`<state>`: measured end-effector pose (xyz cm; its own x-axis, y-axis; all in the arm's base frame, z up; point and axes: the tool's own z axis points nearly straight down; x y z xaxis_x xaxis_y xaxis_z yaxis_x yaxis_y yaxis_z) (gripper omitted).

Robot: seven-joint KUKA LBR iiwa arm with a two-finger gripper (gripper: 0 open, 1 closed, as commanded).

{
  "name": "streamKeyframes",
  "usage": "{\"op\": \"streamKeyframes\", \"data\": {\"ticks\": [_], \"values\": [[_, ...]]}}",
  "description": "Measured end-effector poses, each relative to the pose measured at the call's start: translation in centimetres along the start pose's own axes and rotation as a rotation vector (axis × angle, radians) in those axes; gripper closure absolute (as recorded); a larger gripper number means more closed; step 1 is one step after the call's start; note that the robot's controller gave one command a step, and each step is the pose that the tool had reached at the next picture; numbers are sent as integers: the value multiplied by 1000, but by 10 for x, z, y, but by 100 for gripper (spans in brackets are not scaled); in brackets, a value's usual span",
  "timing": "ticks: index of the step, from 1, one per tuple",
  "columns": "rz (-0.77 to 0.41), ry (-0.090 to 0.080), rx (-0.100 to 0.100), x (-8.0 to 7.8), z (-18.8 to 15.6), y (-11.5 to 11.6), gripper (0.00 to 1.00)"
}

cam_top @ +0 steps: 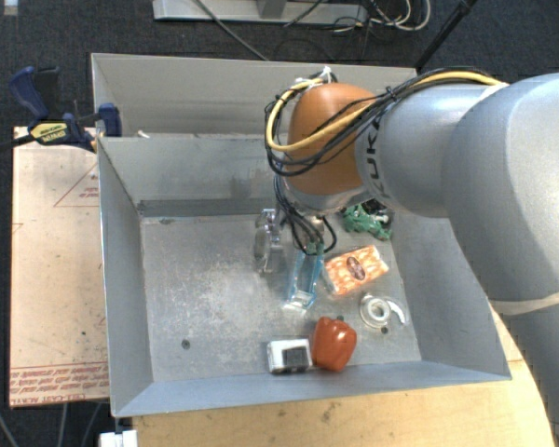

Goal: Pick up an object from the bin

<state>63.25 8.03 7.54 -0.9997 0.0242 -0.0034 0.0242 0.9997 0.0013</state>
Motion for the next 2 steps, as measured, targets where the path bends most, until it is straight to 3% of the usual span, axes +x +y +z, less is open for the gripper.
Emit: {"op": "streamKeyframes", "data": {"ticks": [1,2], "values": [[0,0,0,0,0,1,100],[-11,7,1,48,-26,16,100]]}}
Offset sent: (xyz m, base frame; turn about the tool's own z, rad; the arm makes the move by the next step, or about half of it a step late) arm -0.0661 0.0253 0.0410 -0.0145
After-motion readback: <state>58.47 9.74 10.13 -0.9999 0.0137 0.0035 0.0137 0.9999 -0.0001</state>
